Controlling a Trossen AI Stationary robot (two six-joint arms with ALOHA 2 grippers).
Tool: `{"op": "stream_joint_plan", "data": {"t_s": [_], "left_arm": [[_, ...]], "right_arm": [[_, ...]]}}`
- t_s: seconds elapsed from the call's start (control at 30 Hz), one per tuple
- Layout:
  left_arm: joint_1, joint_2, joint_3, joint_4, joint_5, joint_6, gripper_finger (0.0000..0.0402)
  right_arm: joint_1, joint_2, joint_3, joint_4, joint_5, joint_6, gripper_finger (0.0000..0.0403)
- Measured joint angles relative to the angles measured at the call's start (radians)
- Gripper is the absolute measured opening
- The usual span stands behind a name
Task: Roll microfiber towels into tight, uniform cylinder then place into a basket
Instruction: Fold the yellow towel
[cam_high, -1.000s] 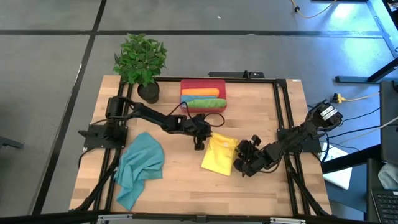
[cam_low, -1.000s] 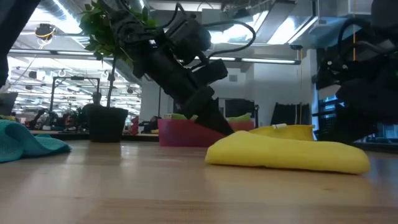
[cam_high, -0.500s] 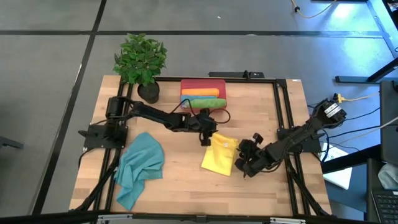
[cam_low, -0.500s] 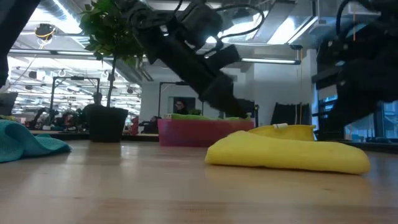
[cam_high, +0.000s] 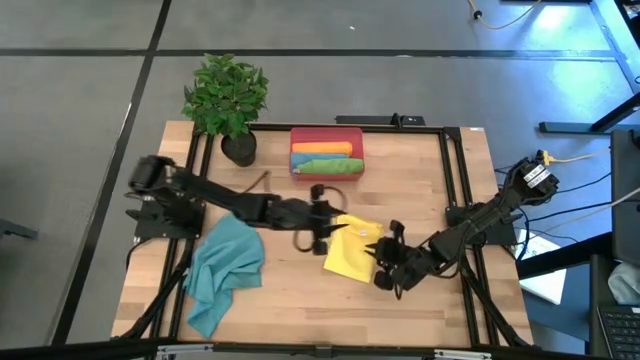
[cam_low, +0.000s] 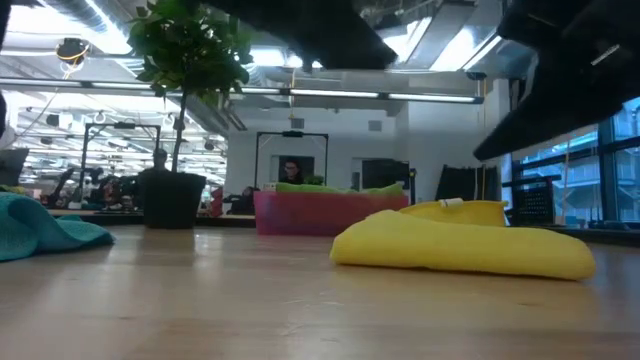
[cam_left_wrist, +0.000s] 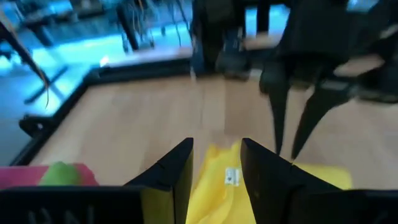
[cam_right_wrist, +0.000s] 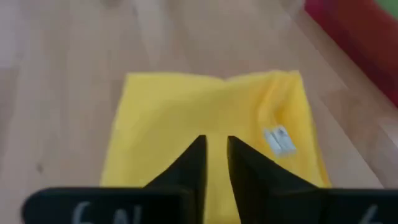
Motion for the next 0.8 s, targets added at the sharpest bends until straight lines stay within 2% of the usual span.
{"op": "stream_joint_plan", "data": {"t_s": [0.1,0.2,0.33,0.47,0.63,0.8], "left_arm": [[-0.005,-0.087,-0.153,0.177,0.000,-0.025,0.0123],[-0.003,-0.095,-0.292,0.344,0.023,-0.113,0.0123],[-0.023,-0.009,-0.374,0.500,0.114,-0.178,0.0123],[-0.039,0.085,-0.345,0.525,0.174,-0.161,0.0123],[-0.039,0.179,-0.285,0.516,0.399,-0.094,0.0123],[-0.036,0.269,-0.240,0.516,0.419,-0.074,0.0123]], "right_arm": [[-0.025,0.000,-0.008,0.067,0.001,-0.043,0.0051],[-0.073,0.006,-0.010,0.121,-0.015,-0.074,0.0036],[-0.177,0.035,-0.010,0.207,-0.178,-0.158,0.0009],[-0.271,0.105,-0.010,0.346,-0.285,-0.227,0.0009],[-0.359,0.168,-0.010,0.391,-0.331,-0.252,0.0006],[-0.419,0.202,-0.010,0.374,-0.331,-0.261,0.0007]]}}
